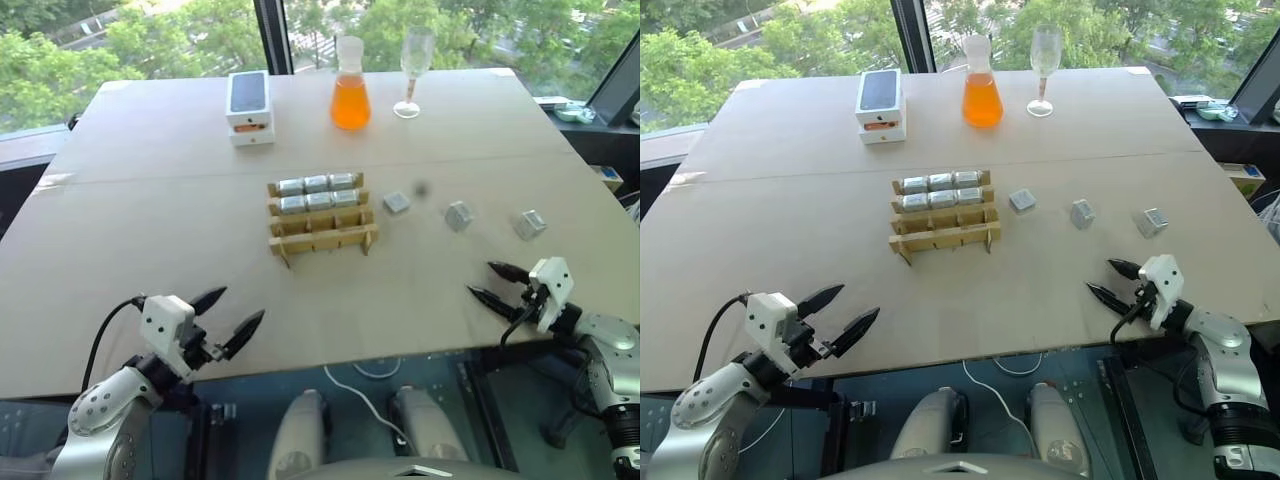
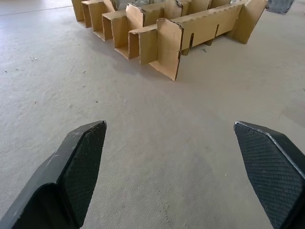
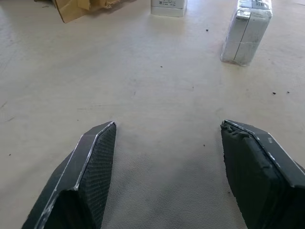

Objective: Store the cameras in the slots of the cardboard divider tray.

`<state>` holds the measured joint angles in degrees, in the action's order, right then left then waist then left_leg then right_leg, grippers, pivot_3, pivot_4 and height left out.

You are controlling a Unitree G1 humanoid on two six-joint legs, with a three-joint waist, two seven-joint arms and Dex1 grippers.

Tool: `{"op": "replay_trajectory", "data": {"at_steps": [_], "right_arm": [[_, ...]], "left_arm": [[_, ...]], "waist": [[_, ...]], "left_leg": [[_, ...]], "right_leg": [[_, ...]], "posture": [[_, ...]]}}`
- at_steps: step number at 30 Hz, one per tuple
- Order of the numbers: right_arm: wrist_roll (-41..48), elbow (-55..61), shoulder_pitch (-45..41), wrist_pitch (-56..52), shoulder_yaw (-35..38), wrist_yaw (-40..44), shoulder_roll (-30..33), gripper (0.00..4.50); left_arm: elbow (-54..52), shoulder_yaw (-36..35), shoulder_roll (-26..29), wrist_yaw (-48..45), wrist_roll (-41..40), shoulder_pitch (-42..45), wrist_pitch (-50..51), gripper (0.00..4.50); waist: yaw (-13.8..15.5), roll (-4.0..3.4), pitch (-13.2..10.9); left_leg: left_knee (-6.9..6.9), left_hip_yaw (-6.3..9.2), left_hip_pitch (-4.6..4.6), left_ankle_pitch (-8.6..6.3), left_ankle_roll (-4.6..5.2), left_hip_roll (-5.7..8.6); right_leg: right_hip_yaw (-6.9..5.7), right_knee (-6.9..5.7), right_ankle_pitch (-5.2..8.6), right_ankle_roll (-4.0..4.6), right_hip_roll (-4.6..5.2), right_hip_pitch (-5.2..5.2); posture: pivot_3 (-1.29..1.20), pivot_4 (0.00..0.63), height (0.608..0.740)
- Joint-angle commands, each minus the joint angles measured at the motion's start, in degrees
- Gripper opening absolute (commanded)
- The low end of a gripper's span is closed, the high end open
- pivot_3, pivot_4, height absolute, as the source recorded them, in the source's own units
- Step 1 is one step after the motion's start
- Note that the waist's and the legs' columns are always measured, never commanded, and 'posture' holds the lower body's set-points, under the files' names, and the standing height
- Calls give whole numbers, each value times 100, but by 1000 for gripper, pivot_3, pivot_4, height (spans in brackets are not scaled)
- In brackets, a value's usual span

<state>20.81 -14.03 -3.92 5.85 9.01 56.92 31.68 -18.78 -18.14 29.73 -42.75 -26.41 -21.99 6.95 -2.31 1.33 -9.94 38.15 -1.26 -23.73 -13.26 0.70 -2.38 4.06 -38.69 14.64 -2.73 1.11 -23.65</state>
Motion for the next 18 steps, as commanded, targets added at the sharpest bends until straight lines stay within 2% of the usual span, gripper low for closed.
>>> {"op": "replay_trajectory", "data": {"at_steps": [1,15,18], "right_arm": [[119,288,87,19,173,-51,52,3436],[133,563,308,-31,262,-245,39,3436],[22,525,215,-104,353,-629,14,3436]], "left_arm": [[-54,53,24,-80,19,77,-106,4447],[93,142,158,-278,46,281,-41,4447],[5,234,311,-498,-142,258,241,4447]], "waist": [[1,0,0],[5,0,0],[5,0,0]], "left_leg": [[0,0,0,0,0,1],[0,0,0,0,0,1],[0,0,0,0,0,1]], "right_leg": [[0,0,0,0,0,0],[0,0,0,-1,0,0],[0,-1,0,-1,0,0]], "posture": [[0,150,740],[0,150,740],[0,150,740]]}}
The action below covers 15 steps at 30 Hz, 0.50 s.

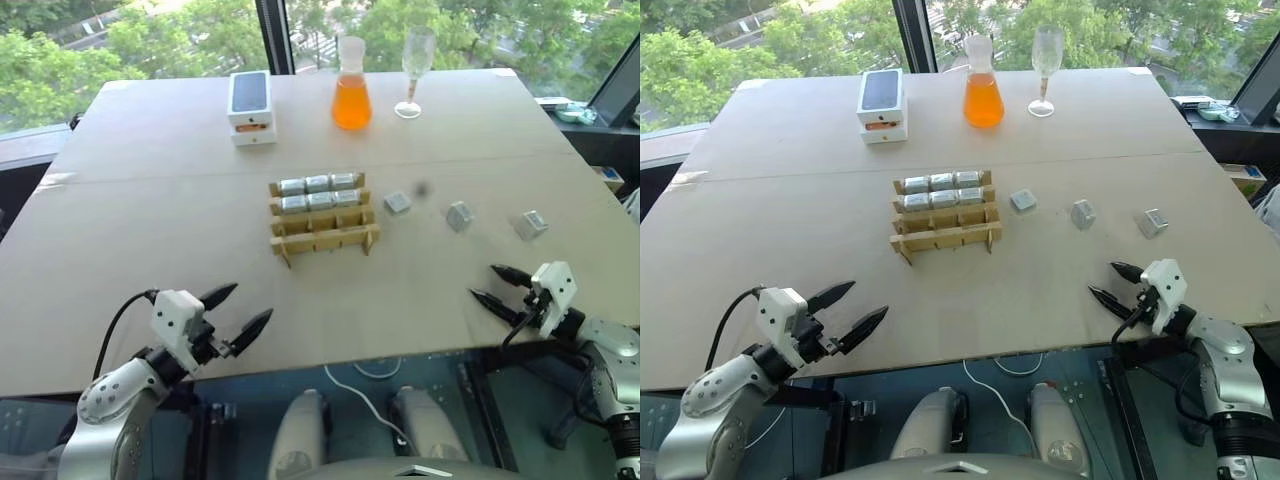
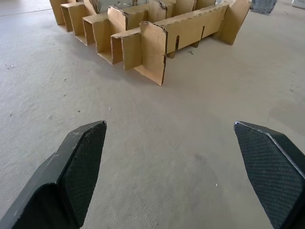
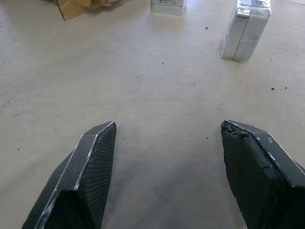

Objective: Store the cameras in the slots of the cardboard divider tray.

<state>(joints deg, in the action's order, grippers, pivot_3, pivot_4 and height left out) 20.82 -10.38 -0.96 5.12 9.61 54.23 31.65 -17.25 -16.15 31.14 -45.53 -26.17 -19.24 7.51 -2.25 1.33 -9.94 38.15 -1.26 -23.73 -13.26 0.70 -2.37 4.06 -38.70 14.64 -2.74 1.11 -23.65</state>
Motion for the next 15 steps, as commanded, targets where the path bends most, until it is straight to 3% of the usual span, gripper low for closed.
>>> {"op": "replay_trajectory", "data": {"at_steps": [1,5,9,15], "right_arm": [[-27,135,-135,-94,320,-532,16,3436],[56,107,-381,-311,505,-940,29,3436],[79,89,-665,-463,796,-1466,21,3436],[2,-312,-1373,-573,1059,-2247,-65,3436]], "left_arm": [[-190,49,212,-254,-198,-14,247,4447],[-472,81,404,-299,-428,172,659,4447],[-1047,-29,693,-502,-1455,528,1493,4447],[-1596,33,1573,-1023,-2213,1189,2280,4447]], "waist": [[-2,0,0],[-2,0,0],[9,0,-2],[-15,0,-4]], "left_leg": [[0,0,0,0,0,0],[0,0,0,0,0,-1],[0,1,-1,0,0,-2],[0,-1,-2,0,0,7]], "right_leg": [[0,0,0,0,0,0],[2,0,0,0,1,-2],[0,-2,-1,2,0,-3],[3,-6,-3,3,-5,-4]], "posture": [[0,150,740],[0,150,740],[0,150,740],[0,150,740]]}}
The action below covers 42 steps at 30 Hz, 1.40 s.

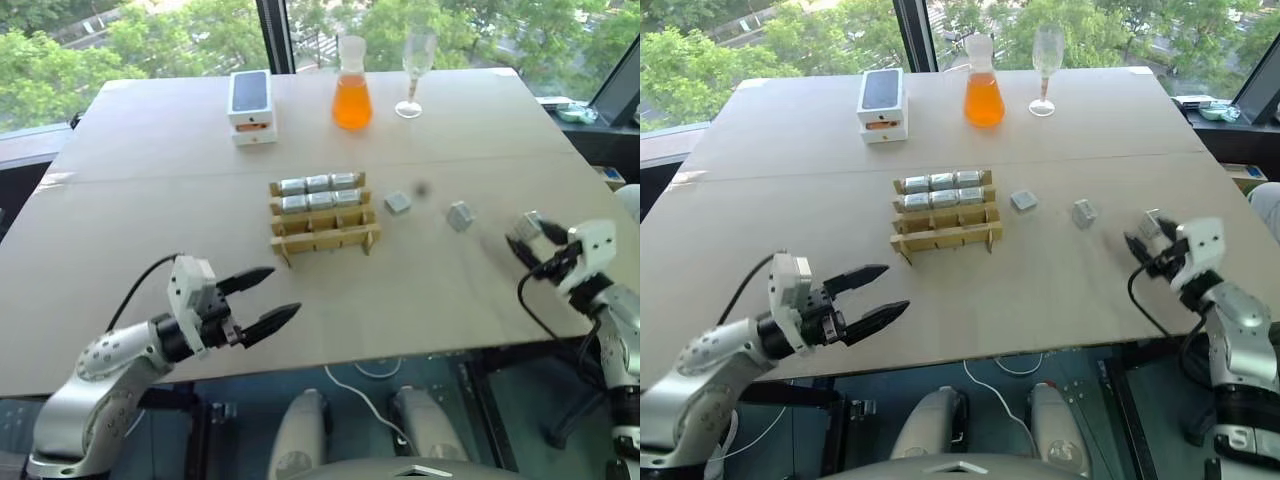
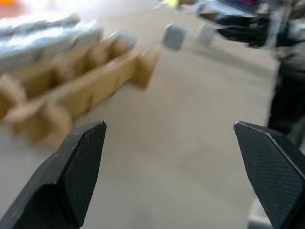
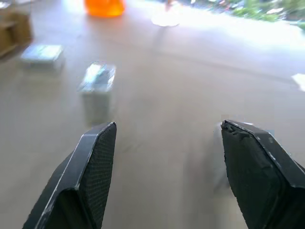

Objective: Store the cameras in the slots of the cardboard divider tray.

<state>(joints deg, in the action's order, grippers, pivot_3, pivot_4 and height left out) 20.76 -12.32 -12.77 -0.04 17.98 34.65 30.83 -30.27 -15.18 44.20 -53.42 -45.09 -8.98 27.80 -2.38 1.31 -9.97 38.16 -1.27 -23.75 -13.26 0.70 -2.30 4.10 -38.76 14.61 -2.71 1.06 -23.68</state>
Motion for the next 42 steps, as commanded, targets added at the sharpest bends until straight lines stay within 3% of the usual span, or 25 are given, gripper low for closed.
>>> {"op": "replay_trajectory", "data": {"at_steps": [1,8,17,20,22,23,24,30,36,42], "right_arm": [[-76,-262,-280,-67,173,-319,50,3436],[-348,-958,-683,-396,-53,-285,214,3436],[-430,-1410,-942,-621,-70,-248,349,3436],[-448,-1447,-972,-666,-105,-94,429,2618],[-416,-1420,-972,-781,-108,16,480,1768],[-406,-1395,-964,-822,-113,68,502,1125],[-405,-1371,-958,-829,-110,97,516,819],[-222,-717,-1050,-739,-213,532,487,815],[225,288,-1864,-1062,-1101,1594,2,815],[-357,-969,-3733,-590,-2584,2701,-1200,815]], "left_arm": [[-314,-23,399,-308,-322,290,303,4447],[-283,228,786,-362,-30,1131,357,4447],[-385,191,816,-348,-22,1196,459,4447],[-422,200,868,-353,55,1185,460,4447],[-450,197,867,-336,73,1193,465,4447],[-454,192,858,-328,76,1192,466,4447],[-451,191,859,-327,102,1180,461,4447],[-498,37,888,-334,49,1045,512,4447],[-387,-443,944,-367,51,707,538,4447],[-195,-1292,627,-207,249,-101,347,4447]], "waist": [[-3,0,-1],[0,-4,-4],[-4,-5,-6],[-4,-4,-6],[-3,-5,-6],[-2,-4,-6],[-2,-5,-6],[-9,-12,-12],[-114,-20,-20],[-179,-19,-25]], "left_leg": [[-1,0,-1,0,0,0],[-6,1,-3,0,0,4],[-10,2,-3,0,0,4],[-10,0,-3,0,0,4],[-10,0,-4,0,0,4],[-10,0,-4,0,0,4],[-10,0,-4,0,0,4],[-10,1,-4,0,0,4],[-10,4,3,0,0,-7],[-11,9,-1,0,0,-10]], "right_leg": [[0,4,0,0,-4,-1],[2,5,0,2,-7,-1],[2,10,-1,1,-8,-2],[3,11,-1,1,-7,-1],[3,11,-1,1,-7,-1],[3,11,-1,1,-7,-1],[3,11,-1,1,-7,-1],[3,11,-1,0,-7,-2],[0,-1,-12,-20,-16,-4],[-6,-3,-12,-16,-15,-10]], "posture": [[0,150,740],[0,150,740],[0,150,740],[0,150,740],[0,150,740],[0,150,740],[0,150,740],[0,150,740],[0,150,740],[0,150,740]]}}
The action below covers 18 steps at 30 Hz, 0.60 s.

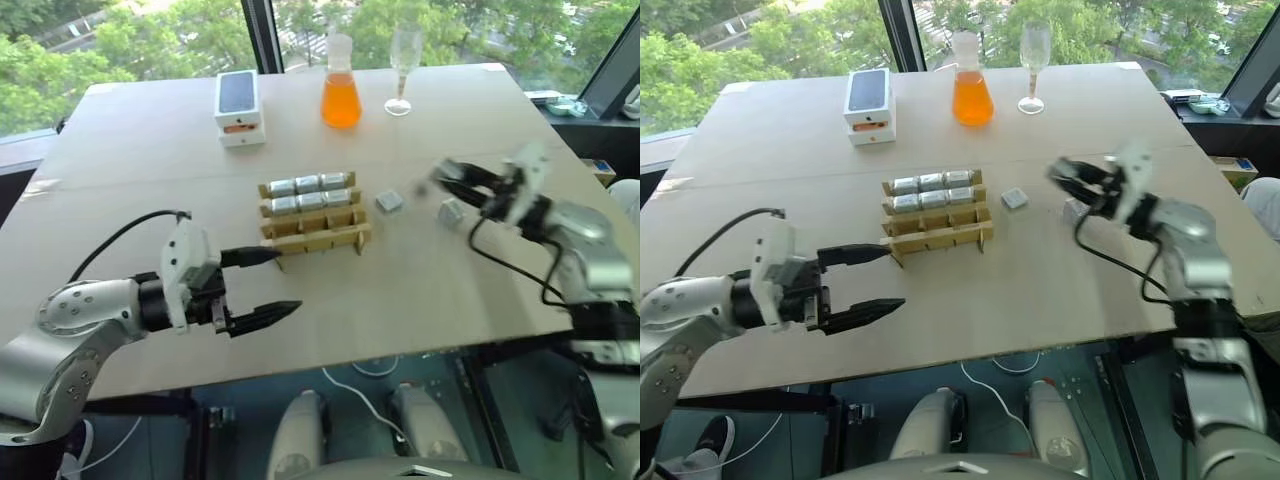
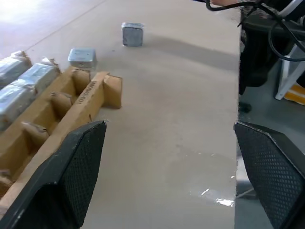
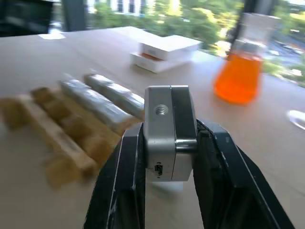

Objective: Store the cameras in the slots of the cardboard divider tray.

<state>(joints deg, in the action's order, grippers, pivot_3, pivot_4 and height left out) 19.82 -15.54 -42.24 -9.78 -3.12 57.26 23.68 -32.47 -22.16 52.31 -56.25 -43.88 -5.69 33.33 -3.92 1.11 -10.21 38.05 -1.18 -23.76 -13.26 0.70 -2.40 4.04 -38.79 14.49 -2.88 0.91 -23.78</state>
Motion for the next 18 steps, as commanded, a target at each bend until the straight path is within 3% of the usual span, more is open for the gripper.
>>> {"op": "replay_trajectory", "data": {"at_steps": [1,8,18], "right_arm": [[-450,-997,-1070,606,-679,578,-690,815],[-1049,-2651,-2155,1628,-1344,1299,-1766,815],[-1837,-4826,-2889,2974,-1346,1066,-2569,815]], "left_arm": [[32,-781,-269,86,173,-661,-256,4447],[-266,-1839,-892,205,180,-1937,-412,4447],[-1004,-2395,-1561,585,-100,-2890,-484,4447]], "waist": [[-27,-1,-2],[166,13,-1],[127,17,0]], "left_leg": [[-1,1,2,0,0,-1],[-56,9,-10,0,-5,7],[-84,23,-4,0,-7,17]], "right_leg": [[0,1,0,0,1,-1],[-26,29,-1,5,42,-11],[-40,57,7,24,86,-10]], "posture": [[0,150,740],[0,150,740],[0,150,740]]}}
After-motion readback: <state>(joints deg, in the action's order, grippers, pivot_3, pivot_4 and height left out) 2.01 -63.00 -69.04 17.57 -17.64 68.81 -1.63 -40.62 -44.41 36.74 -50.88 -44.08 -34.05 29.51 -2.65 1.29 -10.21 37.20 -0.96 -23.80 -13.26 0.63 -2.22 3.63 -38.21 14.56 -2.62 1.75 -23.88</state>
